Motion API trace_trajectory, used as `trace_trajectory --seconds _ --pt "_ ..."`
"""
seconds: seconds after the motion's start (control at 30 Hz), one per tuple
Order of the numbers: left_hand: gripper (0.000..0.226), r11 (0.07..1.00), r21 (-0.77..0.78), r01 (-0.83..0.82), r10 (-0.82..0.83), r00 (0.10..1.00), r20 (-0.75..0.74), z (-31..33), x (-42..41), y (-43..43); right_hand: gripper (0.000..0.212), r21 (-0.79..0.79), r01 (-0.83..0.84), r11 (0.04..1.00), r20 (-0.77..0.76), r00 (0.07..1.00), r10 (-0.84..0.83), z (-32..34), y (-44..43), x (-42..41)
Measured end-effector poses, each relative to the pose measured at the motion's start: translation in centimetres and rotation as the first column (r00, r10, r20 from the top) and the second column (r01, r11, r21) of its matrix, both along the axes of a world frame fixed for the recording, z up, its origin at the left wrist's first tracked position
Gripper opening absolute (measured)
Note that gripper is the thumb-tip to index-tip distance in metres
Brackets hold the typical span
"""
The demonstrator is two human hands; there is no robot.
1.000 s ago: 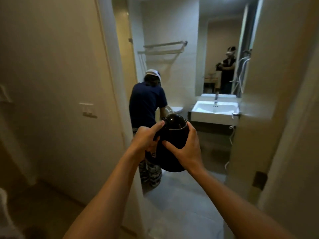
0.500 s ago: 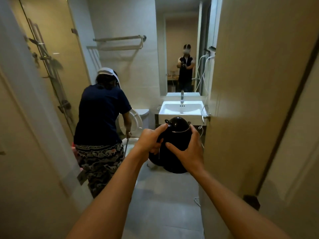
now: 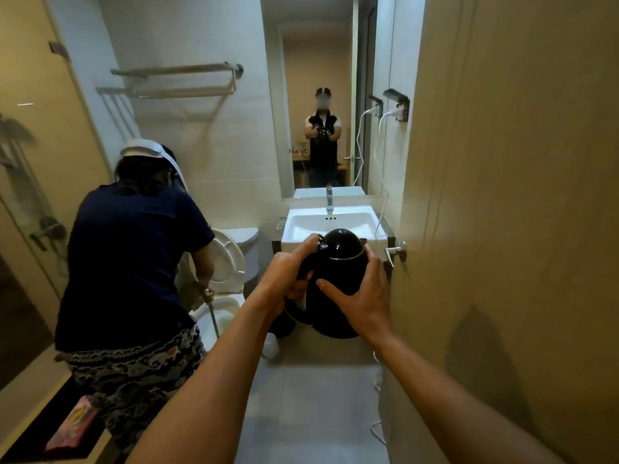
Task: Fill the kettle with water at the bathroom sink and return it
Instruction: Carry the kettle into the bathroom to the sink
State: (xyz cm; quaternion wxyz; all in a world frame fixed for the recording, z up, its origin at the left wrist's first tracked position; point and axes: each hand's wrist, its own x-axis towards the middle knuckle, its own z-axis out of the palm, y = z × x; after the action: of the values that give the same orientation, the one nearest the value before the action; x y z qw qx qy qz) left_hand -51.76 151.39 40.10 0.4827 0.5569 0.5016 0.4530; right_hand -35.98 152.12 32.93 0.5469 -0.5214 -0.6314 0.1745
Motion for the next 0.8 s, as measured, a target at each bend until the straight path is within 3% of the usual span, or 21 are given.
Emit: trace_trajectory --seconds 0.23,0.4,0.53,0.8 --pt "0.058 0.999 -0.037 0.013 -0.016 0.997 -0.070 2.1 -1.6 12.9 0.107 -0.022 0.077 0.997 -0.004 0.997 -0.077 1.5 11.5 -2.1" --pt "0.060 0.995 -0.055 0.077 -0.080 0.996 -0.040 0.9 -1.2 22.0 0.108 -0.021 0.126 0.992 0.002 0.992 -0.126 1.0 19.1 -1.6" --pt "0.065 0.996 -0.064 0.068 -0.072 0.995 -0.064 0.2 -0.6 29.4 0.107 -0.023 0.105 0.994 -0.010 0.994 -0.106 0.0 26.5 -1.1" --pt "0.053 0.995 -0.078 0.061 -0.066 0.996 -0.066 -1.1 -0.6 47.2 0.112 -0.112 0.039 0.993 -0.007 0.999 -0.040 -1.8 44.7 -0.9"
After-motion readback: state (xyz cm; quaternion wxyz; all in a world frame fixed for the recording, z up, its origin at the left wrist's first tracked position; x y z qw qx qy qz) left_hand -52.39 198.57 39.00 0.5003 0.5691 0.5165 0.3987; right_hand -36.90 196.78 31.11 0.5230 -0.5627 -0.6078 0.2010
